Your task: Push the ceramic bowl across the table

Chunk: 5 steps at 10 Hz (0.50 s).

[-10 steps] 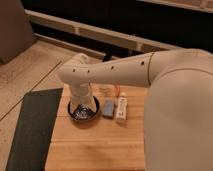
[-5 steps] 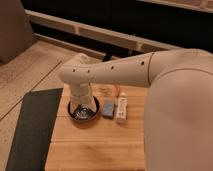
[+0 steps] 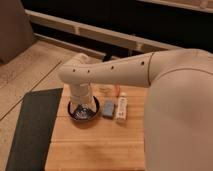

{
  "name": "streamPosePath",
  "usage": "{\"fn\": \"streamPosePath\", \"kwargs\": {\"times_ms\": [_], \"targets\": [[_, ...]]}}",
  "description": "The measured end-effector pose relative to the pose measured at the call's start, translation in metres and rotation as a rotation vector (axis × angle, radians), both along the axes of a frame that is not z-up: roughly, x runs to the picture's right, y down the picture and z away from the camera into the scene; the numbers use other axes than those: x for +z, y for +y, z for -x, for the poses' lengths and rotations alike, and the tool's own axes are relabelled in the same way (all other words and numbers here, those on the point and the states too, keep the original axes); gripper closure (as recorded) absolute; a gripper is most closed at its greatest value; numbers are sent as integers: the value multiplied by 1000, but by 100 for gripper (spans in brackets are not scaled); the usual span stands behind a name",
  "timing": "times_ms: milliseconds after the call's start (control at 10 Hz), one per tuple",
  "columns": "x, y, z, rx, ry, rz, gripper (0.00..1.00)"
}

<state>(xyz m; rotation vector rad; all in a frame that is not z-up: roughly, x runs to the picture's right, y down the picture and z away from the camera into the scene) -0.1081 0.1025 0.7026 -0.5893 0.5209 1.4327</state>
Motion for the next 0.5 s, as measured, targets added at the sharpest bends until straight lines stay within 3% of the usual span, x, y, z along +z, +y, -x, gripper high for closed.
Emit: {"fn": "streamPosePath", "kwargs": {"times_ms": [100, 200, 500], "targets": [[1, -3, 0, 5, -3, -7, 35], [5, -17, -2, 21, -25, -38, 35], [22, -73, -25, 61, -92, -168, 35]]}}
